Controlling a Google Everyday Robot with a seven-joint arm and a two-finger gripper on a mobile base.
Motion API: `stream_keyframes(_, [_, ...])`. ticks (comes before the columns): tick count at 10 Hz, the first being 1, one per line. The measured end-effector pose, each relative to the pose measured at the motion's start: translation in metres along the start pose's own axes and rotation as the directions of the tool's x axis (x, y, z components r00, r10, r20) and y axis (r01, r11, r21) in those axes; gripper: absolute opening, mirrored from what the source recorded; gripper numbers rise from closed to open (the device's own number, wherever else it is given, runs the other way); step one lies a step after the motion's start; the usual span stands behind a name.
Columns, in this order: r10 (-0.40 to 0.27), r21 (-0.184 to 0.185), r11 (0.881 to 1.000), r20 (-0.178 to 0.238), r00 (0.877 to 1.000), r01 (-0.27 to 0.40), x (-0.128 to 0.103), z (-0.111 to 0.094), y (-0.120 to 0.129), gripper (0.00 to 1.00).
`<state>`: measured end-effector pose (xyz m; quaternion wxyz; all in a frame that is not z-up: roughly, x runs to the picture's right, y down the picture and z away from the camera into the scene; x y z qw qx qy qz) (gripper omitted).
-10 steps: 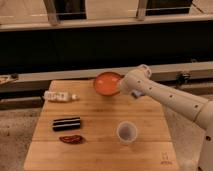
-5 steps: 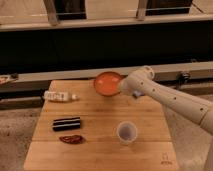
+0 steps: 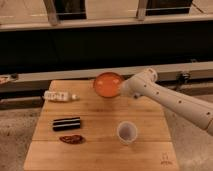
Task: Pick up the ceramic bowl
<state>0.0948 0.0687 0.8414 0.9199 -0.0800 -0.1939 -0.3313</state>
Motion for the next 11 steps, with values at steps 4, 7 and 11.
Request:
stream_keyframes(4, [0.001, 0.019, 1.000, 0.014, 1.000, -0.001, -0.010, -0.006, 0.010, 0.01])
stream_keyframes(7, [-0.001, 0.028, 1.000, 0.026, 1.000, 0.000, -0.015, -0.012, 0.010, 0.01])
stream_keyframes(11, [-0.001, 0.039, 0.999, 0.036, 0.999, 0.000, -0.018, -0.017, 0.016, 0.01])
